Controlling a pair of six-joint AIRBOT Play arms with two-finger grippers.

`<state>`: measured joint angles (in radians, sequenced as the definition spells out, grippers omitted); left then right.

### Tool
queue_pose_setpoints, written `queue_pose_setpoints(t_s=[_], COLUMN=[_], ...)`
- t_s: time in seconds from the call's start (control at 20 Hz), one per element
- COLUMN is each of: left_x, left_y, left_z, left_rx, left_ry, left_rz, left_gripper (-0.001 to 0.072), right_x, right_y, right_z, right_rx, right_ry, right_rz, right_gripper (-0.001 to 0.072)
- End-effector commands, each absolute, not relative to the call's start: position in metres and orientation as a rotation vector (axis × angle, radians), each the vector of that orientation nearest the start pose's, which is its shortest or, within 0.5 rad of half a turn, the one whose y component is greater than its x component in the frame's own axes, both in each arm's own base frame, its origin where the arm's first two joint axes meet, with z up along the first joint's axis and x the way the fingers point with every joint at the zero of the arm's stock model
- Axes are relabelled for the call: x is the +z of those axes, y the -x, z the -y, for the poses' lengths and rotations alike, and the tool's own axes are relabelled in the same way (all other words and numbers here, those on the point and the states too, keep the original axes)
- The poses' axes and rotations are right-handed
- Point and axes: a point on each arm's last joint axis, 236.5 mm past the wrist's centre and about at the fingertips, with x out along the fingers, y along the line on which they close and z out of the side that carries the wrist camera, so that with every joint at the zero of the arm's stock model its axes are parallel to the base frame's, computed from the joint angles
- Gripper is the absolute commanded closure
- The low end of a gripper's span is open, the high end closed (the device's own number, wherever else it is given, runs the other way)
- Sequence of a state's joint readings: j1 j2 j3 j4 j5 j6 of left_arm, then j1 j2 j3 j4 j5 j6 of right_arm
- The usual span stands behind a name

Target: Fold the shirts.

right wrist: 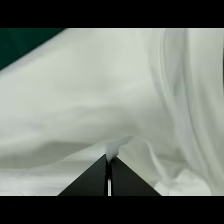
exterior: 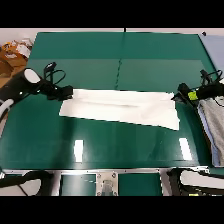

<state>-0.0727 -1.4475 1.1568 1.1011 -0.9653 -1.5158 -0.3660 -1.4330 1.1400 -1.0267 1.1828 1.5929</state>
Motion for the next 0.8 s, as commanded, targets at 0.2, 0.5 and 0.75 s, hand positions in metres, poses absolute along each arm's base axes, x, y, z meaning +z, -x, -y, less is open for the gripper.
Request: queue_pose_setpoints(t_s=[0.2, 0.5, 0.75], left_x=[-0.018, 0.018, 0.020], left_y=[-0.481, -0.461, -0.463], left_z=[0.134, 0.114, 0.123], left_rx=[-0.333, -0.377, -0.397], left_ry=[0.447, 0.439, 0.438], left_rz=[-1.203, -1.314, -1.302], left_gripper=[-0.0013, 0.0267, 0.0684], right_x=[-0.035, -0.030, -0.084], right_y=[-0.460, -0.412, -0.373], right_z=[0.069, 0.132, 0.105], right_rx=[0.049, 0.059, 0.141], right_ry=[-0.747, -0.755, -0.827], right_rz=[-1.219, -1.233, -1.382], right_gripper=[0.0522, 0.0175, 0.0096])
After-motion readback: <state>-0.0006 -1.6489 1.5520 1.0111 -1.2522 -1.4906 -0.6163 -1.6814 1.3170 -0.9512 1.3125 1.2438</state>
